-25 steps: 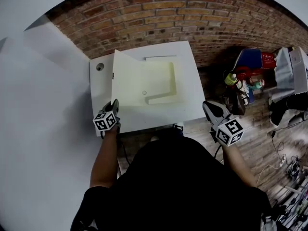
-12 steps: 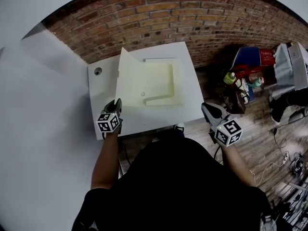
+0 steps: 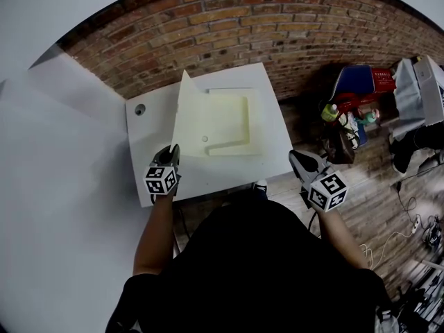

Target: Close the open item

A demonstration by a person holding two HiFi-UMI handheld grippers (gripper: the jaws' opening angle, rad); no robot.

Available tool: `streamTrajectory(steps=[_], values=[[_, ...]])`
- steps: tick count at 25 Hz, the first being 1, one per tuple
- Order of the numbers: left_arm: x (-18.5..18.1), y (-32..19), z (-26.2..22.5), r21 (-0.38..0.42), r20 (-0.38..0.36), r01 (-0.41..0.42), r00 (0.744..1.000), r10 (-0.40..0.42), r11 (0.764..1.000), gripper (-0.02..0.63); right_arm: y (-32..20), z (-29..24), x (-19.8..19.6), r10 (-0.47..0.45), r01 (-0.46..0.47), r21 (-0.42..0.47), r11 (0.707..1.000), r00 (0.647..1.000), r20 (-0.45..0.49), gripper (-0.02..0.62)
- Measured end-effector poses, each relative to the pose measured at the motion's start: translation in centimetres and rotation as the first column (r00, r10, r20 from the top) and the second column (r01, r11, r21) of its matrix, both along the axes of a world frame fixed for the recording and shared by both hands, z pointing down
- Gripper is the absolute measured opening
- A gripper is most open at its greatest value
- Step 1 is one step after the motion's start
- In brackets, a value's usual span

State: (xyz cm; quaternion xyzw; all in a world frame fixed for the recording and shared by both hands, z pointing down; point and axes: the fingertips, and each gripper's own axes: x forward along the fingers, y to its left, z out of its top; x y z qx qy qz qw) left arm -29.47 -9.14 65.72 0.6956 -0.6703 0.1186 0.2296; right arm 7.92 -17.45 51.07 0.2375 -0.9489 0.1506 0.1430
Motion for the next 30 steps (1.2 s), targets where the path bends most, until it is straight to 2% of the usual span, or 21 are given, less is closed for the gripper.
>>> streamTrajectory(steps=[16,30], values=[[3.5,-2.6,-1.4,-0.027,0.078,-0.110,0.991,0.112,0.994,0.009,-0.1,0.9,1.1,0.017,-0.017,-0.033,0.999,1.000,-0.004,0.002],[8.0,-5.0,-1.9,-0.110,0.151,-0.200,0.965,0.215,0.974,0.011,-0.5,3.3,1.8,0.028,-0.030,-0.074,0.997,0.999,-0.028,0.002]])
